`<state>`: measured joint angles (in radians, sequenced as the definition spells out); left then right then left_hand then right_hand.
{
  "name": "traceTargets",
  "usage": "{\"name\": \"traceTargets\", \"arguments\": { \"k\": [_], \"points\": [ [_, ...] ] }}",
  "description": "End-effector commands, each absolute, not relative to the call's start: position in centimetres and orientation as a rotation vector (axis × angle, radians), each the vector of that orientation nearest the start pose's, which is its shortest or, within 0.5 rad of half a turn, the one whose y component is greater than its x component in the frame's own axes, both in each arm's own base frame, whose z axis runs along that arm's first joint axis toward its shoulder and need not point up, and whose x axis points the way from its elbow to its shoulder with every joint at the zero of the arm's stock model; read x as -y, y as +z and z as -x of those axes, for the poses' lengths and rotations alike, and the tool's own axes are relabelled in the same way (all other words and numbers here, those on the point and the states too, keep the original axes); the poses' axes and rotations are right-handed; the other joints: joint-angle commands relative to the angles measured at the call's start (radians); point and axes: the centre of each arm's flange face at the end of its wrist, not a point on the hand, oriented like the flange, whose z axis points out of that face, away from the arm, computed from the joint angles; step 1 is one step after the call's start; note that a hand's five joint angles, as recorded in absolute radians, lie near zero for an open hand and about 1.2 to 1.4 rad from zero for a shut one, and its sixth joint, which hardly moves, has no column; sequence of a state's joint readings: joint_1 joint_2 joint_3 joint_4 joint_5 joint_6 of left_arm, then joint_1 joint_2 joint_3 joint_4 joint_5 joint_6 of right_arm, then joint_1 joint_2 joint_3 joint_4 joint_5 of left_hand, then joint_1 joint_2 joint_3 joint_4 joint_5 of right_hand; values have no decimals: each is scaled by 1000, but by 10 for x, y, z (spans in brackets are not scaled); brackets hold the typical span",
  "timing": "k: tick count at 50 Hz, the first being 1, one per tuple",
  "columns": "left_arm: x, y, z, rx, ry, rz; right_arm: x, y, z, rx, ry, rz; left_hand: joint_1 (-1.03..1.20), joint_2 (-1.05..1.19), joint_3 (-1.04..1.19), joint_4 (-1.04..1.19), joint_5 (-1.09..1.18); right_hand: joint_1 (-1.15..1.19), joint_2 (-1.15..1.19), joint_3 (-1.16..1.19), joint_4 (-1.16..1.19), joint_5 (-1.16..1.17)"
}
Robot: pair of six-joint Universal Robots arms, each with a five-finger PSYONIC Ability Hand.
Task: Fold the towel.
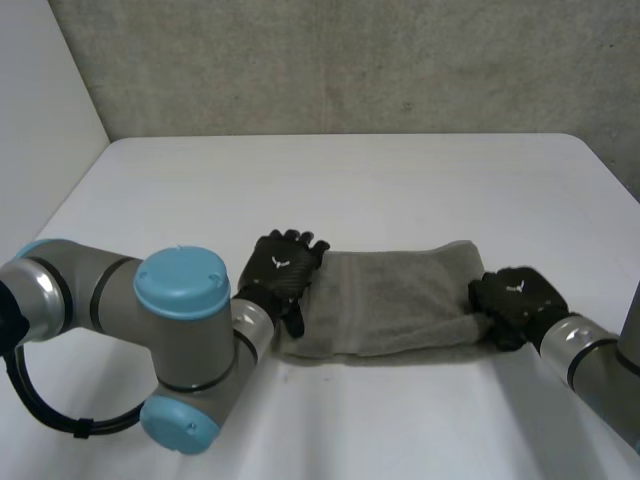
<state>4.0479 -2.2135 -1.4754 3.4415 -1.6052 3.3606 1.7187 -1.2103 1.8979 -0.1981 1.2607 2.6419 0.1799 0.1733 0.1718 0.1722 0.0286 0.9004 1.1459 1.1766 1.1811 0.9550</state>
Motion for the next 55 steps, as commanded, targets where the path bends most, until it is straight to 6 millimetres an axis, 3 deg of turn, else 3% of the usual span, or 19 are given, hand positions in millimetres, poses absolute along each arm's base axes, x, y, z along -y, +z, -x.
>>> {"name": "traceTargets", "arguments": {
  "k": [1, 5, 8, 10, 13, 16, 18, 23, 24, 25, 26, 27, 29, 33, 35, 42, 49, 51, 55],
  "points": [
    [210, 141, 336, -2443, -2021, -1131, 278, 167, -233, -2155, -1885, 1217, 10, 17, 18, 18, -13, 496, 250, 220, 215, 267],
    [211, 159, 331, -2405, -2073, -1072, 244, 197, -299, -1879, -1968, 1355, 10, 17, 18, 18, -13, 496, 250, 220, 215, 267],
    [211, 182, 323, -2358, -2136, -994, 231, 202, -318, -1811, -1979, 1391, 4, 11, 12, 12, -19, 496, 250, 220, 215, 267],
    [220, 202, 304, -2309, -2173, -861, 204, 199, -352, -1690, -1955, 1496, 4, 11, 12, 12, -19, 496, 250, 220, 215, 267],
    [227, 214, 291, -2278, -2188, -781, 175, 188, -379, -1575, -1896, 1619, 4, 11, 12, 12, -19, 496, 250, 220, 215, 267],
    [237, 231, 270, -2230, -2219, -668, 162, 178, -389, -1537, -1860, 1674, 4, 11, 12, 12, -19, 496, 250, 220, 215, 267],
    [241, 240, 258, -2203, -2234, -615, 142, 153, -401, -1508, -1766, 1758, 4, 11, 12, 12, -19, 496, 250, 220, 215, 267],
    [241, 243, 254, -2197, -2238, -599, 133, 130, -404, -1537, -1703, 1798, 4, 11, 12, 12, -19, 496, 250, 220, 215, 267],
    [241, 243, 254, -2197, -2238, -599, 135, 133, -402, -1555, -1716, 1783, 4, 11, 12, 12, -19, 259, 13, -18, -22, 29],
    [240, 242, 255, -2202, -2240, -601, 135, 133, -402, -1555, -1716, 1783, 4, 11, 12, 12, -19, 256, 11, -20, -25, 27],
    [240, 243, 256, -2203, -2249, -598, 138, 138, -400, -1577, -1735, 1761, 4, 11, 12, 12, -19, -136, -382, -412, -417, -365],
    [240, 243, 256, -2203, -2249, -598, 138, 138, -400, -1578, -1735, 1760, 4, 11, 12, 12, -19, -140, -386, -416, -421, -369],
    [242, 245, 260, -2214, -2285, -584, 140, 166, -395, -1611, -1813, 1660, 4, 11, 12, 12, -19, -726, -971, -1002, -1007, -955],
    [246, 250, 268, -2232, -2340, -581, 156, 192, -382, -1683, -1874, 1499, 13, 20, 21, 21, -10, -726, -971, -1002, -1007, -955],
    [249, 249, 272, -2258, -2356, -577, 179, 207, -363, -1772, -1892, 1328, 19, 26, 27, 27, -4, -726, -971, -1002, -1007, -955],
    [240, 232, 317, -2436, -2401, -664, 208, 224, -331, -1900, -1807, 1061, 34, 40, 42, 41, 10, -726, -971, -1002, -1007, -955],
    [233, 194, 331, -2630, -2204, -720, 232, 211, -308, -2032, -1577, 944, 34, 40, 42, 41, 10, -726, -971, -1002, -1007, -955],
    [231, 167, 334, -2714, -2066, -747, 241, 185, -308, -2090, -1458, 931, 31, 37, 39, 38, 7, -726, -971, -1002, -1007, -955],
    [230, 144, 334, -2746, -1961, -773, 250, 163, -308, -2137, -1401, 932, 31, 37, 39, 38, 7, -726, -971, -1002, -1007, -955]
  ]
}}
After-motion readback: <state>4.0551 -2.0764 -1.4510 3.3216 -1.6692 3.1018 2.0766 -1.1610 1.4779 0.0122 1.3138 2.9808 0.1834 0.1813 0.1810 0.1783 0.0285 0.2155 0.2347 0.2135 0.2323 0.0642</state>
